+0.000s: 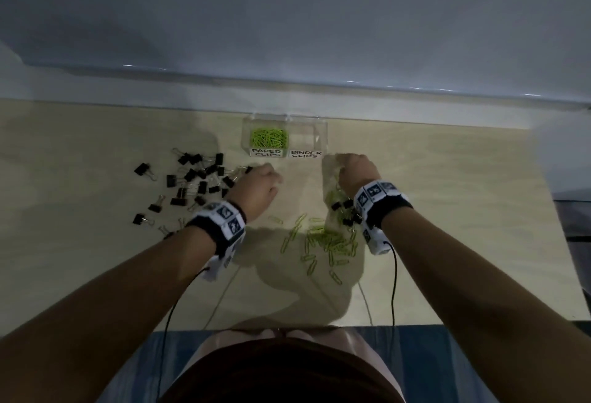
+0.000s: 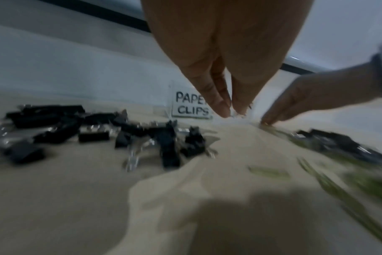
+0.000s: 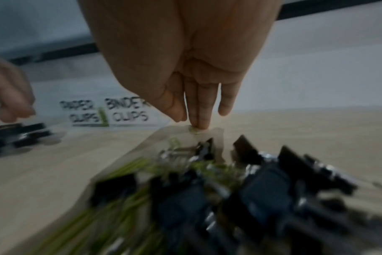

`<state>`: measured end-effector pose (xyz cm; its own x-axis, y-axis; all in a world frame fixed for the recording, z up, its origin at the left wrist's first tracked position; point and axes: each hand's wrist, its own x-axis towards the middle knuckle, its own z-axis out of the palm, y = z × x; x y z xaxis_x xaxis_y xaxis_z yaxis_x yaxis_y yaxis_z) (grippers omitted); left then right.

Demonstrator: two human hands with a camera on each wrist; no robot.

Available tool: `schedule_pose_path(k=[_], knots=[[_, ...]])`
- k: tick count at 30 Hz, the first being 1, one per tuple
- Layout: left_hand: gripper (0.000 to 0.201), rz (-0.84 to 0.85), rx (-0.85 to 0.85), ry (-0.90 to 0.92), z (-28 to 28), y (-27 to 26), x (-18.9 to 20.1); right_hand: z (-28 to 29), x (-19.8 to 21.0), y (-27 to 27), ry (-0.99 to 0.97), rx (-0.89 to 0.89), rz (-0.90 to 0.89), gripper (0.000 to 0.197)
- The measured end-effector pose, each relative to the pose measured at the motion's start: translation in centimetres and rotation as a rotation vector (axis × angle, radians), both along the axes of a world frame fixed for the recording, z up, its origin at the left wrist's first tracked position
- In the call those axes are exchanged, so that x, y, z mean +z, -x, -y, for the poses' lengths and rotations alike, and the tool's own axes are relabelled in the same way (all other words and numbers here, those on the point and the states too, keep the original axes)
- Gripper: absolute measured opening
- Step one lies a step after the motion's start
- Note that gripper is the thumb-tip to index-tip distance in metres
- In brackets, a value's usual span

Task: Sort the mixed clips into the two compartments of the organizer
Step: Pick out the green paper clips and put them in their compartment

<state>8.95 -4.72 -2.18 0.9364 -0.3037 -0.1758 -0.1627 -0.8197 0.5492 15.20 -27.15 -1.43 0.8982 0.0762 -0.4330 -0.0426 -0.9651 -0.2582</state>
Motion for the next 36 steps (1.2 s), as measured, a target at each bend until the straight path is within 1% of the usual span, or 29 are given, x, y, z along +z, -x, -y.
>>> schedule_pose_path(k=[2, 4, 5, 7, 9, 11, 13, 15, 17, 18, 20, 22, 24, 25, 28, 30, 31, 33, 36], knots=[[0.027, -0.067, -0.100, -0.031, 0.2, 2.4, -1.3, -0.8, -0.2, 2.1, 0.054, 0.081, 0.026, 0.045], [0.029, -0.102, -0.169, -0.061, 0.5, 3.9, -2.4, -1.6, -1.3, 4.5, 0.115, 0.201, 0.057, 0.050], [0.029, -0.105, -0.181, -0.067, 0.6, 4.4, -2.8, -2.0, -1.9, 5.8, 0.137, 0.272, 0.052, 0.050], [0.031, -0.099, -0.164, -0.059, 1.0, 5.1, -3.2, -2.4, -3.0, 8.3, 0.140, 0.413, 0.039, 0.046], [0.034, -0.089, -0.151, -0.014, 1.5, 5.5, -3.4, -2.4, -3.4, 10.3, 0.048, 0.460, 0.074, 0.041], [0.040, -0.113, -0.161, 0.050, 2.2, 5.9, -3.5, -1.9, -3.4, 12.1, -0.109, 0.466, 0.167, 0.040], [0.052, -0.166, -0.187, 0.084, 2.9, 6.2, -3.4, -0.8, -3.4, 13.4, -0.266, 0.463, 0.255, 0.039], [0.067, -0.184, -0.204, 0.058, 3.3, 6.3, -3.4, 0.8, -3.5, 14.3, -0.359, 0.373, 0.307, 0.035], [0.084, -0.157, -0.204, -0.029, 3.5, 6.5, -3.3, 2.5, -3.4, 15.2, -0.374, 0.236, 0.339, 0.033], [0.090, -0.140, -0.200, -0.084, 3.7, 6.6, -3.3, 3.1, -3.3, 15.7, -0.359, 0.173, 0.316, 0.037], [0.095, -0.116, -0.199, -0.195, 4.2, 6.9, -3.2, 3.6, -3.0, 16.7, -0.273, 0.093, 0.190, 0.057], [0.091, -0.107, -0.196, -0.237, 5.1, 7.0, -3.3, 3.3, -3.3, 17.3, -0.190, 0.054, 0.084, 0.071], [0.079, -0.114, -0.187, -0.201, 6.2, 6.9, -3.3, 2.5, -3.4, 17.2, -0.201, 0.008, 0.097, 0.071], [0.071, -0.123, -0.183, -0.171, 6.7, 6.9, -3.2, 2.0, -3.5, 17.0, -0.217, -0.005, 0.119, 0.066], [0.049, -0.147, -0.172, -0.111, 7.7, 6.5, -2.8, 0.4, -3.7, 16.0, -0.273, 0.011, 0.184, 0.043], [0.037, -0.171, -0.166, -0.099, 7.7, 6.0, -2.6, -0.5, -3.3, 15.1, -0.270, 0.010, 0.172, 0.029], [0.032, -0.180, -0.163, -0.100, 7.6, 5.7, -2.5, -0.8, -3.0, 14.7, -0.255, 0.018, 0.162, 0.025], [0.023, -0.171, -0.163, -0.126, 7.4, 5.3, -2.3, -1.0, -2.7, 14.1, -0.229, 0.056, 0.149, 0.024], [0.016, -0.162, -0.189, -0.169, 6.8, 5.0, -2.2, -0.5, -2.2, 13.8, -0.224, 0.122, 0.146, 0.022]])
